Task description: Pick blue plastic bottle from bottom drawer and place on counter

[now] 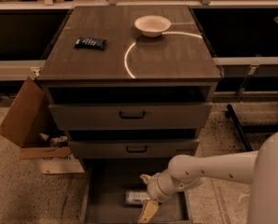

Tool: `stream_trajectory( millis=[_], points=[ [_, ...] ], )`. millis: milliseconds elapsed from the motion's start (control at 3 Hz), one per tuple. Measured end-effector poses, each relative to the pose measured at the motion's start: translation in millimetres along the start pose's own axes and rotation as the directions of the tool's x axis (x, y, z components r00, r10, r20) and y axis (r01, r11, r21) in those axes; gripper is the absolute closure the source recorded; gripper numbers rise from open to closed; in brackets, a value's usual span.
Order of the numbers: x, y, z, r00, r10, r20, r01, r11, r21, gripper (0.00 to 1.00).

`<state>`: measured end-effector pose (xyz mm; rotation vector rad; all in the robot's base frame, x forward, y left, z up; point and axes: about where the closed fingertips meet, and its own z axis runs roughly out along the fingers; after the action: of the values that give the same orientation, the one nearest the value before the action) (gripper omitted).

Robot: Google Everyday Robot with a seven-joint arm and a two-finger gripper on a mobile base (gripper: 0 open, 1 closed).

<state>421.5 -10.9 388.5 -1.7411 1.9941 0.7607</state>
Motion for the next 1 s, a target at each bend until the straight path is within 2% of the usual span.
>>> stream_trajectory(
  millis=[333,1000],
  points=[
    [34.5,-9.4,47.6,1.0,-0.023,-0.016,0.023,0.9996,-0.016,0.0],
    [42.9,-18.2,53.6,0.999,-0.038,0.001,0.038,0.9992,-0.012,0.0]
  ],
)
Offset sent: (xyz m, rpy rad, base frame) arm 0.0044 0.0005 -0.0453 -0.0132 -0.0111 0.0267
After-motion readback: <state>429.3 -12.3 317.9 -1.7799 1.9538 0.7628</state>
